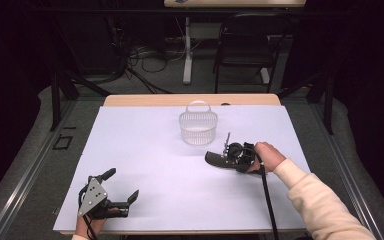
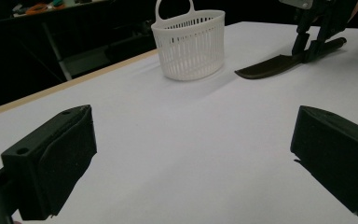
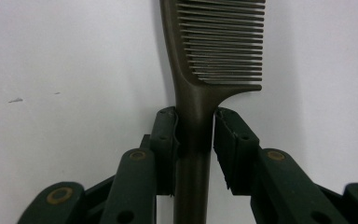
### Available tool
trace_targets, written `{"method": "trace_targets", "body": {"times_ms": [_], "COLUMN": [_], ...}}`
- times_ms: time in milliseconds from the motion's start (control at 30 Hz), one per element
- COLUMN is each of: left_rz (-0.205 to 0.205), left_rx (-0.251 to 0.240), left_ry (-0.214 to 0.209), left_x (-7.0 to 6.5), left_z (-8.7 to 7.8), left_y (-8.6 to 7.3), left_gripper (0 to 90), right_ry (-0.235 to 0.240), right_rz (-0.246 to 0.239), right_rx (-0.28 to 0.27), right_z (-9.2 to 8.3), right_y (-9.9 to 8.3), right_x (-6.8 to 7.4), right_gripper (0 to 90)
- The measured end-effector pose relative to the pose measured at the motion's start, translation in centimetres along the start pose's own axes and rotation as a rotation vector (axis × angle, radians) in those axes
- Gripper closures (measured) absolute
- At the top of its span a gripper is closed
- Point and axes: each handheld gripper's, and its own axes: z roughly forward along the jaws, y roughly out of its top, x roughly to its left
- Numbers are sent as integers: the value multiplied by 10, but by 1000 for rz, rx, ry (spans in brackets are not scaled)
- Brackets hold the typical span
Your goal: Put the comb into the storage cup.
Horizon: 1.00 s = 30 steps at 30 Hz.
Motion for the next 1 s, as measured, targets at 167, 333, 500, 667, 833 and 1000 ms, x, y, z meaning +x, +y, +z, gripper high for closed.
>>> {"method": "trace_targets", "body": {"times_ms": [167, 333, 500, 667, 833, 1000], "left_rz": [1, 3, 4, 6, 6, 8], "left_rx": [1, 2, 5, 7, 7, 9], "left_ry": [0, -1, -1, -1, -2, -1], "left_x": [0, 0, 0, 0, 0, 0], "left_z": [0, 0, 0, 1, 1, 1], "left_y": [0, 0, 0, 0, 0, 0], "left_gripper": [3, 3, 3, 3, 3, 3], "right_ry": [13, 15, 15, 7, -4, -5], "right_rz": [34, 49, 64, 69, 71, 75], "right_rx": [-2, -14, -21, -41, -61, -82], "right_z": [2, 1, 0, -5, -12, -15], "right_y": [-1, -2, -4, -7, -9, -11], "right_x": [0, -1, 0, 1, 2, 3], "right_gripper": [711, 718, 721, 722, 723, 723]}}
